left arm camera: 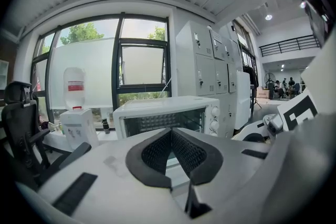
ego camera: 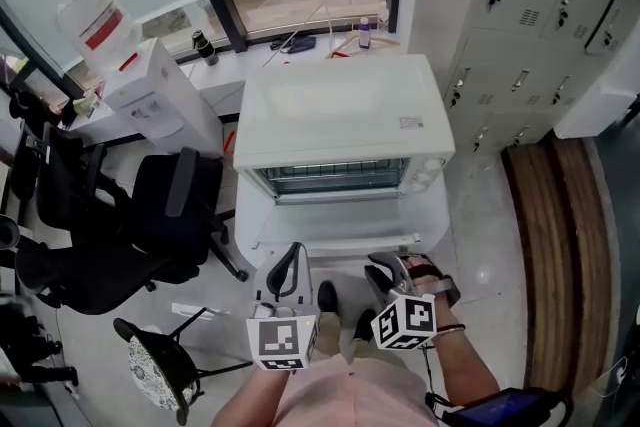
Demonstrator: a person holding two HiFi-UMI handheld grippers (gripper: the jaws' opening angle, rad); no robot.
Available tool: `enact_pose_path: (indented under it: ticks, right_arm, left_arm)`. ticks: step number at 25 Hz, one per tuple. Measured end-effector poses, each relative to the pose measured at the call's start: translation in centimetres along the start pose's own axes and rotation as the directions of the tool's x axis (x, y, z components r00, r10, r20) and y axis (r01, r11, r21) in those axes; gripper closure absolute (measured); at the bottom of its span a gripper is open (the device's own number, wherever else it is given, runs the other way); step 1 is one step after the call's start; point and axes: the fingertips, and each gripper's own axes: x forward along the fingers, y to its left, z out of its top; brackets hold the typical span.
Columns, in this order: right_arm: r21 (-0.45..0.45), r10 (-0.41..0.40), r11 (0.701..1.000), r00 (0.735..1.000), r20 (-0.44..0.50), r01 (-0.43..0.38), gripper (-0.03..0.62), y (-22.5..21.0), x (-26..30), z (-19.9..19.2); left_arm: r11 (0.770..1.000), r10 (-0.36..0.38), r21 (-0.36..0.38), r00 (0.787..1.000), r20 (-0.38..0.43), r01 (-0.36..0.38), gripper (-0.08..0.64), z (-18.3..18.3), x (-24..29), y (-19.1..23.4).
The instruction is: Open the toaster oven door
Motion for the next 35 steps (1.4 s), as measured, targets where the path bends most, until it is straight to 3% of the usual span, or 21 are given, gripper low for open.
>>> enact_pose_path:
  ticks: [6, 12, 20, 35]
  right_arm:
    - [0.005, 0.011, 1.0, 1.0, 0.018, -0.011, 0.503, 0.7, 0.1, -0.4]
    - [0.003, 0.01, 1.0, 1.0, 0.016, -0.01, 0.505, 1.5, 0.1, -0.7]
    - [0.008, -0.028, 1.0, 1.0, -0.001, 0.028, 0.503, 1.8, 0.5, -1.0]
    - [0.023, -0.039, 0.999, 0.998, -0.056, 0.041, 0.499, 3.8, 1.2, -2.0]
  left_arm:
    - [0.997, 0.039, -0.065, 0.999, -0.019, -0.04, 0.546, -1.2, -0.8, 0.2]
    - [0.997, 0.057, -0.054, 0.998, -0.018, -0.057, 0.546, -1.3, -1.3, 1.1]
    - [0.999, 0.028, -0.04, 0.999, -0.029, -0.029, 0.546, -3.2, -0.7, 1.9]
    - [0.997, 0.019, -0.073, 0.988, -0.156, -0.031, 0.546, -10.3, 1.0, 3.4]
